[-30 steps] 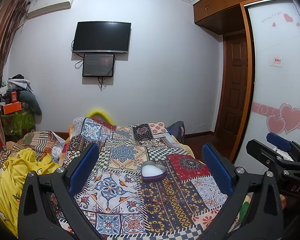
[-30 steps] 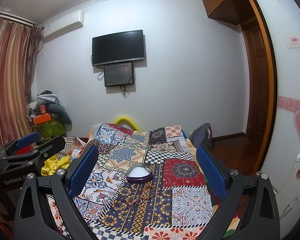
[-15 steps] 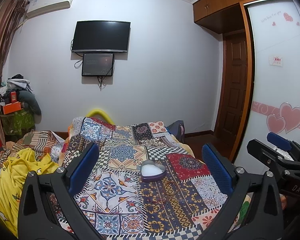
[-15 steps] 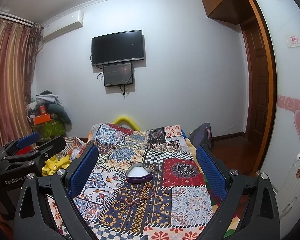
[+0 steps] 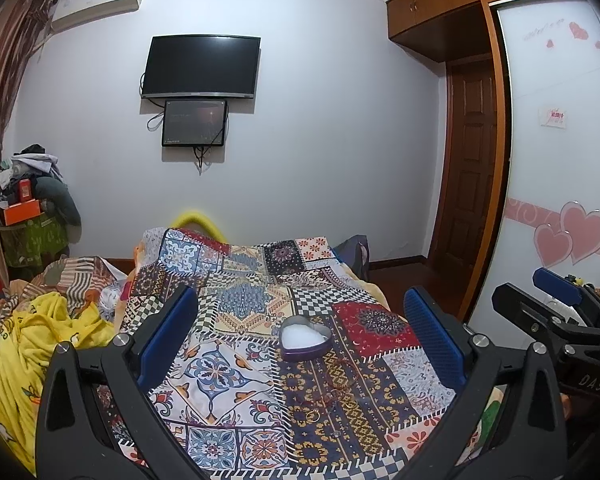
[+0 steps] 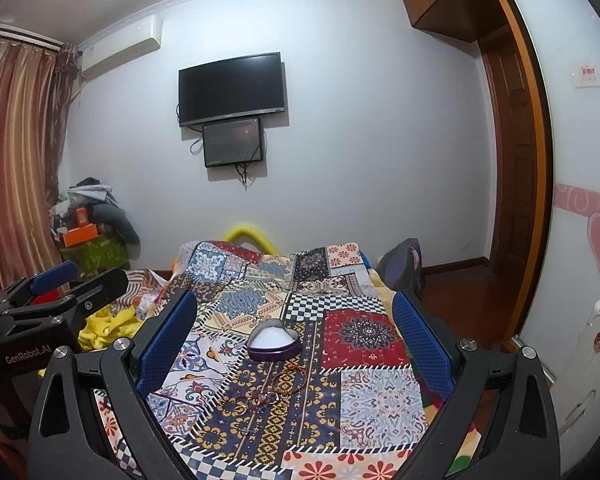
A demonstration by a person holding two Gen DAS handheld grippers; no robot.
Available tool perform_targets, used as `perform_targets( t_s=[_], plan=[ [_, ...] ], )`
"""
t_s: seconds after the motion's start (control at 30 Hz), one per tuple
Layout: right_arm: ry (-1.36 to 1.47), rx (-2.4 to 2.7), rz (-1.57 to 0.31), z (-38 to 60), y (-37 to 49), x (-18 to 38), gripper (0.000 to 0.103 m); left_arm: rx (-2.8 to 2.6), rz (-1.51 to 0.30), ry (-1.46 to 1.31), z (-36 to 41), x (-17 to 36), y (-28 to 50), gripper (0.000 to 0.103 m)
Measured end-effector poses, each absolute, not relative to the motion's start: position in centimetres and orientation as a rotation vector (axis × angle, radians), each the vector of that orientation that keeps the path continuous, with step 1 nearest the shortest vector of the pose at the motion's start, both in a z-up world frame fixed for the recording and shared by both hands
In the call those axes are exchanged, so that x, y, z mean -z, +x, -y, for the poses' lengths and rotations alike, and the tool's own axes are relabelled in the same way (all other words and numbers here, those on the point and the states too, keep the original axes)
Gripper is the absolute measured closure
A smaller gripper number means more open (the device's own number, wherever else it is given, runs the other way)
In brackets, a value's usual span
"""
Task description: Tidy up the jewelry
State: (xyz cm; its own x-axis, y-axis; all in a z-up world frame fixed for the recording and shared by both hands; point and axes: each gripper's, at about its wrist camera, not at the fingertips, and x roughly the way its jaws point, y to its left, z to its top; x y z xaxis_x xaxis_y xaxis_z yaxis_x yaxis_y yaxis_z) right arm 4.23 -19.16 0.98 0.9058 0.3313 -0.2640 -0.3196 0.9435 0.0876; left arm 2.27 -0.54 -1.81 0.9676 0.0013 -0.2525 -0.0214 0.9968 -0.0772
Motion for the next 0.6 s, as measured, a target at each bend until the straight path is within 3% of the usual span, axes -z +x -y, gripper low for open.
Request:
perform_targets(
  t_s=[0.37,0.6],
  plan=[
    [0.034,-0.293,-0.423,19.5,7.9,3.2,0.006,-0.049,-0.396,-0.099,-0.9,5.8,7.0,0.000],
    [0.003,-0.258,-0.557,20.0,11.2,7.2,0.006,-0.075,-0.543,-0.085,-1.9,10.2,10.9,0.020]
  ],
)
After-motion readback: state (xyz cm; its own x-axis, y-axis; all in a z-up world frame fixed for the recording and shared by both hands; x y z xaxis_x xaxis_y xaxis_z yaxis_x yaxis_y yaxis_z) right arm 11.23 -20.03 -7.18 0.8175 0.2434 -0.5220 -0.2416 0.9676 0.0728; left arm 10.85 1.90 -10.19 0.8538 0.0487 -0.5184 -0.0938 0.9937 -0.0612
